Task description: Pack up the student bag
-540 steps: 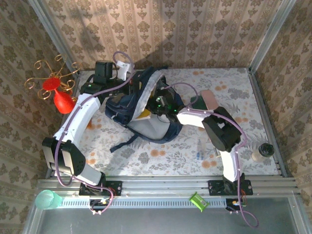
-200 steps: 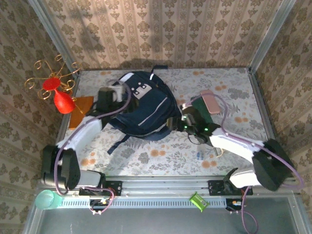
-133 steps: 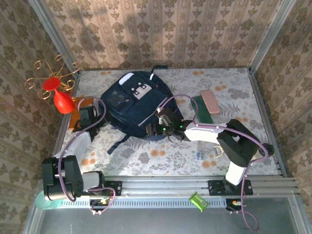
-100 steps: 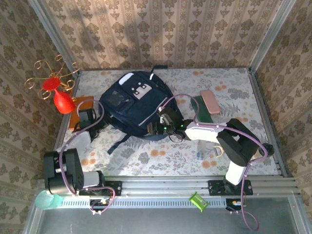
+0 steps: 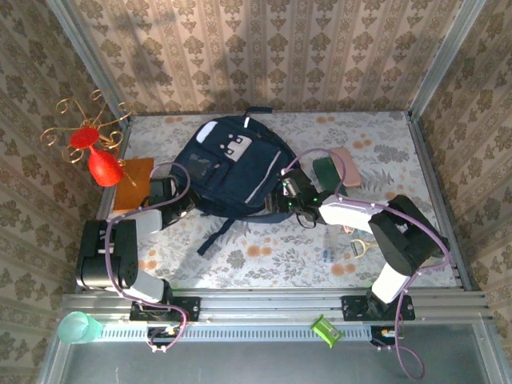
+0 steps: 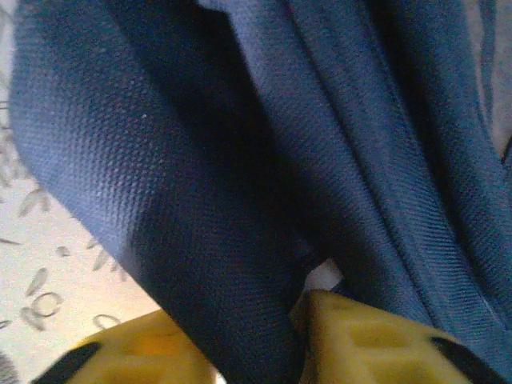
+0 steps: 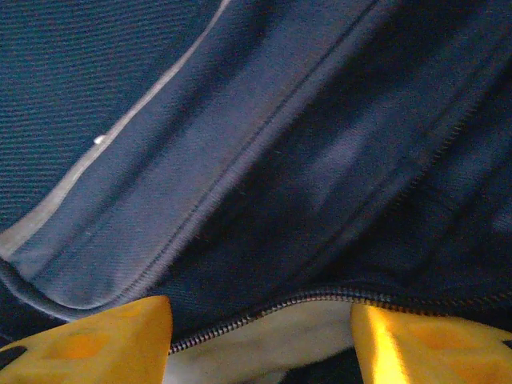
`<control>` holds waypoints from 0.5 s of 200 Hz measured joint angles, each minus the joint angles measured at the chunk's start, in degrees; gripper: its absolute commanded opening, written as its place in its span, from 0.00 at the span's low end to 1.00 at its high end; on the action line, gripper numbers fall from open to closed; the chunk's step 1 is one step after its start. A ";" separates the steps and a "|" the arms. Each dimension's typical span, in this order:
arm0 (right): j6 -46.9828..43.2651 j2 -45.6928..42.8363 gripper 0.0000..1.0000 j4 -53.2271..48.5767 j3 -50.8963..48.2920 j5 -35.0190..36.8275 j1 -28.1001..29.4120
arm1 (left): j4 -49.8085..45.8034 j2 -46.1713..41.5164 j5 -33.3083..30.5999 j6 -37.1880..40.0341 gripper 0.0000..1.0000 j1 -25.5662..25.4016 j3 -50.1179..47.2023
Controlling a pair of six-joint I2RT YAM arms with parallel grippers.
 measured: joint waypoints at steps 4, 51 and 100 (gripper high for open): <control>-0.50 -0.24 0.63 -0.50 0.00 0.35 -0.15 | 0.24 0.02 0.11 0.26 0.21 -0.22 -0.02; -3.69 -7.61 0.65 -7.72 0.02 4.28 1.36 | 6.78 -1.05 1.05 -2.38 0.01 -3.04 -3.87; 3.06 -9.51 0.71 -5.11 1.49 5.33 16.13 | 8.11 -8.33 0.22 -6.54 0.00 -8.17 -8.63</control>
